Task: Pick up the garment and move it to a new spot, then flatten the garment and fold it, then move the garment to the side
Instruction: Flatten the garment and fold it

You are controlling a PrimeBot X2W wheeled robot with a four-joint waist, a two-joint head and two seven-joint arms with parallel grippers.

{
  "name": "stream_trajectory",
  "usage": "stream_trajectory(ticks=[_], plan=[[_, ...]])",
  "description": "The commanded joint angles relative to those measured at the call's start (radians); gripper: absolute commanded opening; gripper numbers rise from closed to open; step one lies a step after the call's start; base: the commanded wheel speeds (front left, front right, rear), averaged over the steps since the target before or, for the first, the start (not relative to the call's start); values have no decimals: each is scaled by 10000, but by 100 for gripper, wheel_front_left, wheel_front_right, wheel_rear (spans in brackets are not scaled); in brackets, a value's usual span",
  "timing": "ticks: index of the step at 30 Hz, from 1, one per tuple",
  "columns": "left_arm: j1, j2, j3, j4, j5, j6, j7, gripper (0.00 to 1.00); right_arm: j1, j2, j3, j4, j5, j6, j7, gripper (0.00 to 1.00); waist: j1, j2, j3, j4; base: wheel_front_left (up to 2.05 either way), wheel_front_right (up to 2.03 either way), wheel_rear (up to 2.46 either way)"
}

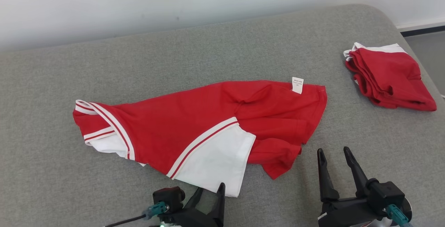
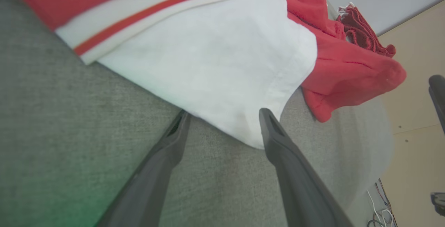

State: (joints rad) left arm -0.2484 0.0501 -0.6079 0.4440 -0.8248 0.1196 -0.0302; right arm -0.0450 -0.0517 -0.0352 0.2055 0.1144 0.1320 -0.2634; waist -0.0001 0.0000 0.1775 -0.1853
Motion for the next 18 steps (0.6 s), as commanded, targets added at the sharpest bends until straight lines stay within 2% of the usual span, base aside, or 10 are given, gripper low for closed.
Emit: stream_trajectory(ticks=[1,7,8,9,10,14,18], plan=[[-58,1,-183,281,-152,121,134,100,-84,32,63,-9,66,-23,-14,100,1,0,42,-88,0,0,0],[-535,2,-876,927,-119,231,25,100,-65,30,45,-26,55,-23,-14,100,1,0,98,-217,0,0,0],[-614,-1,-1001,1042,9,268,-7,50,-51,30,26,-26,44,-23,-14,100,1,0,101,-218,0,0,0],[-660,1,-1092,1116,65,275,-88,16,-34,32,0,-31,33,-23,-14,100,1,0,98,-208,0,0,0],[-707,5,-1182,1212,135,280,-130,0,-7,32,-29,-35,23,-23,-14,100,1,0,89,-186,0,0,0],[-863,29,-1352,1416,431,266,-356,0,55,30,-116,-39,-7,-23,-14,100,1,0,32,-32,0,0,0],[-917,256,-1399,1423,727,436,-651,0,85,32,-46,-10,-11,-23,-14,100,1,0,-88,253,0,0,0]])
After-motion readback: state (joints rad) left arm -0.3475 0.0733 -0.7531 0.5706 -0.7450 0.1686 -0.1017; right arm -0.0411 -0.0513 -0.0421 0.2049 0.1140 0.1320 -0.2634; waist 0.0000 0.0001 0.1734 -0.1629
